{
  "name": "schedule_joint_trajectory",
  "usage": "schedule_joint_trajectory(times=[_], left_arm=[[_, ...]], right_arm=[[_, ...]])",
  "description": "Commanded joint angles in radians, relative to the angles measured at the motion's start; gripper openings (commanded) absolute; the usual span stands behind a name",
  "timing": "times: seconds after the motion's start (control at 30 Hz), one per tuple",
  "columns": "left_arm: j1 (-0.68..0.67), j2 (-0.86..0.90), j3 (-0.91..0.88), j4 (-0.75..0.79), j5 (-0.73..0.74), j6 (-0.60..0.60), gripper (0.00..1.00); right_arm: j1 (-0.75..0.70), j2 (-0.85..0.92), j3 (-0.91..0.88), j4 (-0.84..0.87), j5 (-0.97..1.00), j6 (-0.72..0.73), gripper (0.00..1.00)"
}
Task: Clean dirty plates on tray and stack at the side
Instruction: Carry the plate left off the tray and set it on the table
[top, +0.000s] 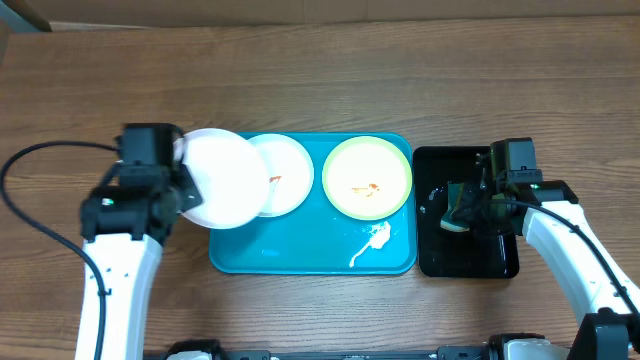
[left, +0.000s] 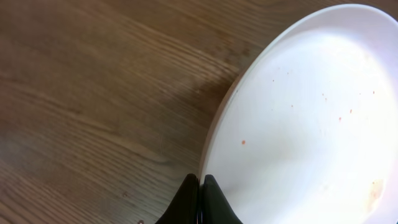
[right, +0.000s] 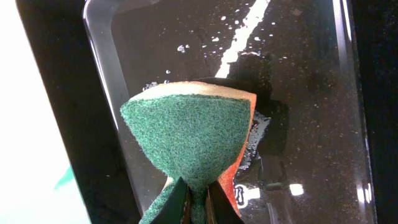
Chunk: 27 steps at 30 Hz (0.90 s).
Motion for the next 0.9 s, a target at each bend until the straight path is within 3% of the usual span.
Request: schedule_joint_trajectory(times=[0.0, 0.47, 0.73, 0.87], left_arm=[[0.124, 0.04, 0.029, 0.018, 0.087, -0.025, 0.04], [0.445, 0.315, 0.028, 0.185, 0.199, -0.025, 0.04], [0.528, 0.457, 0.028, 0.219, 0.191, -0.021, 0.04], [0.552, 0.494, 0.028, 0.193, 0.099, -0.021, 0.04]], right_arm=[[0.005, -0.001, 0.011, 0.006, 0.027, -0.003, 0.04], [0.005, -0.001, 0.011, -0.008, 0.026, -0.006, 0.04], [0.005, -0.001, 0.011, -0.014, 0.026, -0.006, 0.04], [0.005, -0.001, 0.011, -0.014, 0.026, -0.006, 0.04]])
